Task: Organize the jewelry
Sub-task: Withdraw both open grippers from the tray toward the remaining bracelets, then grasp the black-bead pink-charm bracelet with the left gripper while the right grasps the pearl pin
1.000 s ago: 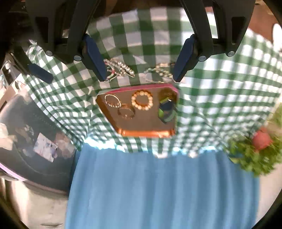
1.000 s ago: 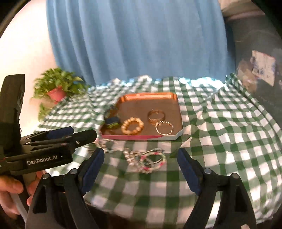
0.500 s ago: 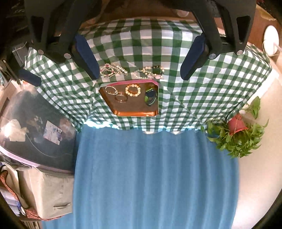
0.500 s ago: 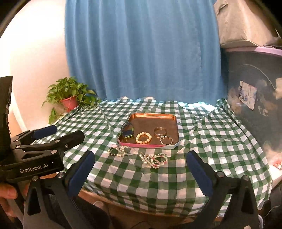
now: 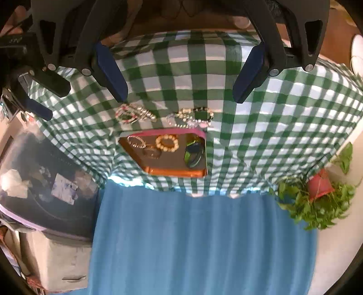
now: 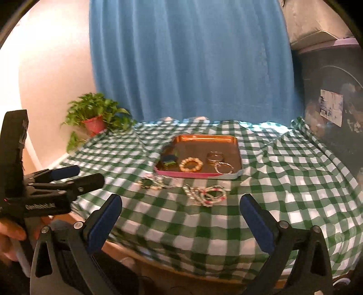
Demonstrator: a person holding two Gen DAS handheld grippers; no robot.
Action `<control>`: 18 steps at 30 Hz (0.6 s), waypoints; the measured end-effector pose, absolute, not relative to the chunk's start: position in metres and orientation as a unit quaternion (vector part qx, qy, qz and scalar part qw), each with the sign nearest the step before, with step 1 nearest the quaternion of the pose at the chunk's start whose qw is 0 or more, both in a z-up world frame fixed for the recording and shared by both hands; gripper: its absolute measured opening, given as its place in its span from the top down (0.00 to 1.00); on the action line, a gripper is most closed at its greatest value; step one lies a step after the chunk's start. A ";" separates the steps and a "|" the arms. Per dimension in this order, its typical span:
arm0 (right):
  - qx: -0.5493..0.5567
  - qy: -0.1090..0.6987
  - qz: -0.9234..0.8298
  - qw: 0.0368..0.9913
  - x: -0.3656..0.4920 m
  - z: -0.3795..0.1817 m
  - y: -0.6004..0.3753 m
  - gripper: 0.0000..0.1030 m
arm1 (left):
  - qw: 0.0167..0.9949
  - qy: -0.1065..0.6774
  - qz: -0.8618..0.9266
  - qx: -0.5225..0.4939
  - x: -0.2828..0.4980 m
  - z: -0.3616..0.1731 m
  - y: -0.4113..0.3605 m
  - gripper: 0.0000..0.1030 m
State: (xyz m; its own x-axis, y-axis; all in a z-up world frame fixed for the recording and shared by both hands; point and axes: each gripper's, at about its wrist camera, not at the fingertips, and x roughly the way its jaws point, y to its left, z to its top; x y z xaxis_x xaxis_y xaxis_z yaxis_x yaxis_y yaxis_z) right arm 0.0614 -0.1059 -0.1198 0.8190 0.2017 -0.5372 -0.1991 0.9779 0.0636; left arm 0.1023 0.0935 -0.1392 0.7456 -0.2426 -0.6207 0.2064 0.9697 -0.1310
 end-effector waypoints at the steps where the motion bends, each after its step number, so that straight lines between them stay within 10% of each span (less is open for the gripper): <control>1: 0.000 0.292 0.101 0.951 0.067 -0.126 -0.107 0.00 | 0.933 0.339 -0.117 -0.028 0.107 -0.145 0.094 0.09; 7: 0.052 0.335 0.147 0.929 0.106 -0.162 -0.118 0.05 | 0.916 0.378 -0.120 -0.061 0.150 -0.185 0.109 0.11; 11: 0.039 0.346 0.157 0.924 0.124 -0.175 -0.118 0.28 | 0.910 0.395 -0.109 -0.055 0.181 -0.206 0.113 0.16; 18: 0.003 0.366 0.164 0.916 0.158 -0.191 -0.114 0.76 | 0.903 0.410 -0.125 -0.034 0.224 -0.228 0.109 0.53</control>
State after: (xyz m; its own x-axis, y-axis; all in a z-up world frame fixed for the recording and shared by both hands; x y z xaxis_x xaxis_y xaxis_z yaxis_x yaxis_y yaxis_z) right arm 0.1585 -0.1142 -0.1906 0.6787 0.3023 -0.6693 -0.2972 0.9464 0.1260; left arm 0.2245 0.1092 -0.2280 0.6326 -0.2541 -0.7316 0.1989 0.9663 -0.1637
